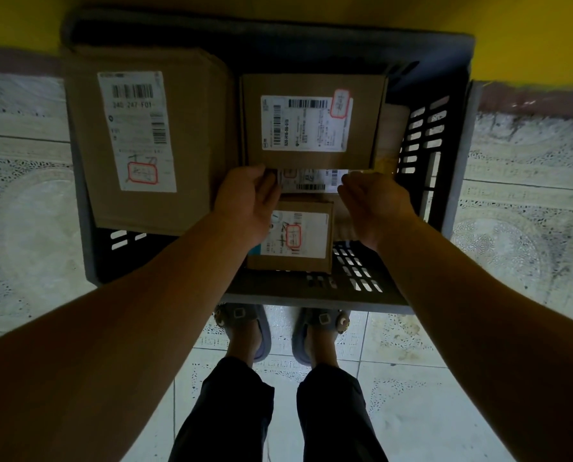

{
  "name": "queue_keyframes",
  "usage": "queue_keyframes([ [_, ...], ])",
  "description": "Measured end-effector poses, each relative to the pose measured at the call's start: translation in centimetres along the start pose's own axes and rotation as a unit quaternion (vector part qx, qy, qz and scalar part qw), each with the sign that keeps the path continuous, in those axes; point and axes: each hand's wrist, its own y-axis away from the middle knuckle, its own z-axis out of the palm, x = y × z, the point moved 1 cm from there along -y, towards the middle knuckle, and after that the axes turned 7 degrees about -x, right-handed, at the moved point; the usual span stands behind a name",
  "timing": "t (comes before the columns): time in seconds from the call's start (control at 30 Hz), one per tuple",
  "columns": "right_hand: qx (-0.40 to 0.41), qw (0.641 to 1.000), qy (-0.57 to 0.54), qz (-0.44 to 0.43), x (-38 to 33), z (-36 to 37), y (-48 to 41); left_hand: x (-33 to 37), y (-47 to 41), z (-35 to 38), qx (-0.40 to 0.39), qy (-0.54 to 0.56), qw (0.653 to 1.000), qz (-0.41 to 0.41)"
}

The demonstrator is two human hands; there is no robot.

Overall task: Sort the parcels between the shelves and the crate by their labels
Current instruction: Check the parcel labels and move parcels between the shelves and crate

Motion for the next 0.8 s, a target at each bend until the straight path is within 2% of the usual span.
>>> queue_keyframes([
  [0.23,-0.040,0.999,-0.024,0.007,0.5,0.8,2.4,0.1,1.6,-0.7,-0.038,-0.033,0.999,-0.010],
  [0.5,-0.108,0.994,0.013,0.005,1.7,1.5,9.6,1.7,9.6,-2.2,-0.089,-0.101,0.991,0.002],
  [0.67,-0.129,0.991,0.024,0.014,2.1,2.7,15.8,3.5,16.9,-3.8,-0.078,-0.069,0.994,0.027],
  [0.8,-0.174,0.982,0.067,0.010,2.5,3.5,20.4,4.5,22.1,-5.0,-0.063,-0.003,0.996,0.064],
])
